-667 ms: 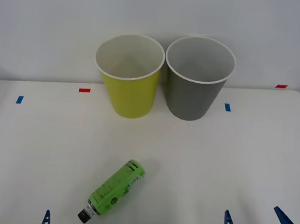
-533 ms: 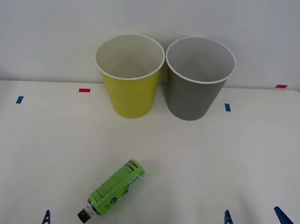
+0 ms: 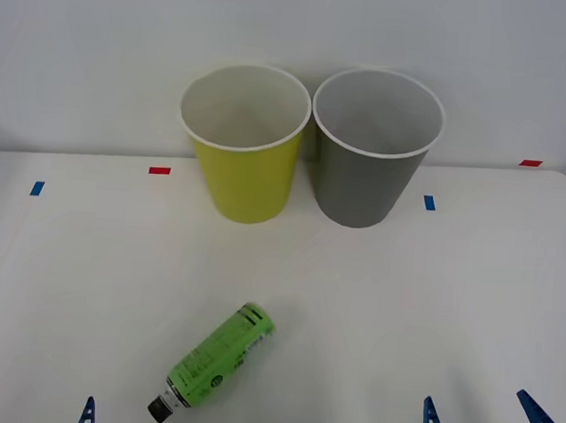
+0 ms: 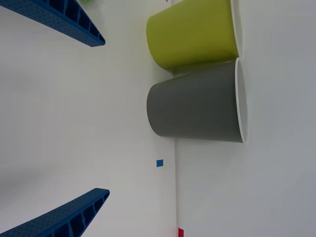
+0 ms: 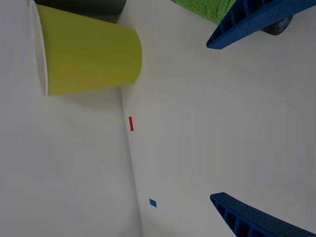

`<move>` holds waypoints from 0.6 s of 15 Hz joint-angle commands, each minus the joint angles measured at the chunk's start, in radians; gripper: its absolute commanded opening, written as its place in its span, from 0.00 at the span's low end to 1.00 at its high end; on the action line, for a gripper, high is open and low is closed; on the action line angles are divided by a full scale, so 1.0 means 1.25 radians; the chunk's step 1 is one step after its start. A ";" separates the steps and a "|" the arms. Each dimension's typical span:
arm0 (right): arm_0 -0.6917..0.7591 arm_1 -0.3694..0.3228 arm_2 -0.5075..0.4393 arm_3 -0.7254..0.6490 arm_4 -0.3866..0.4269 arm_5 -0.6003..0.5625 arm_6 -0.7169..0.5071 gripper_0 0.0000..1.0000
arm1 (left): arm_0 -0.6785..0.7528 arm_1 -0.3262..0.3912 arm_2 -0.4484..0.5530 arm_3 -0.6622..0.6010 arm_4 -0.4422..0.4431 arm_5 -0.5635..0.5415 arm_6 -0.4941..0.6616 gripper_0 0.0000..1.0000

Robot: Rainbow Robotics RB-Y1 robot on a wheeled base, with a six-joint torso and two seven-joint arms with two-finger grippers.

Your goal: Put cans in the gray bin and PET bottles in the light green bin.

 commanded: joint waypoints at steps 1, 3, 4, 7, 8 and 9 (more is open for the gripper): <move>0.000 0.000 0.000 0.000 0.000 0.000 0.000 1.00 | 0.000 0.000 0.000 0.000 0.000 0.000 0.000 1.00; 0.000 0.000 0.000 0.000 0.000 0.000 0.000 1.00 | 0.000 0.000 0.000 0.000 0.000 0.000 0.000 1.00; 0.000 0.000 0.000 0.000 0.000 0.000 0.000 1.00 | 0.000 0.000 0.000 0.000 0.000 0.000 0.000 1.00; 0.000 0.000 0.000 0.000 0.000 0.000 0.000 1.00 | 0.000 0.000 0.000 0.000 0.000 0.000 0.000 1.00; 0.000 0.000 0.000 0.000 0.000 0.000 0.000 1.00 | 0.000 0.000 0.000 0.000 0.000 0.000 0.000 1.00; 0.000 0.000 0.000 0.000 0.000 0.000 0.000 1.00 | 0.000 0.000 0.000 0.000 0.000 0.000 0.000 1.00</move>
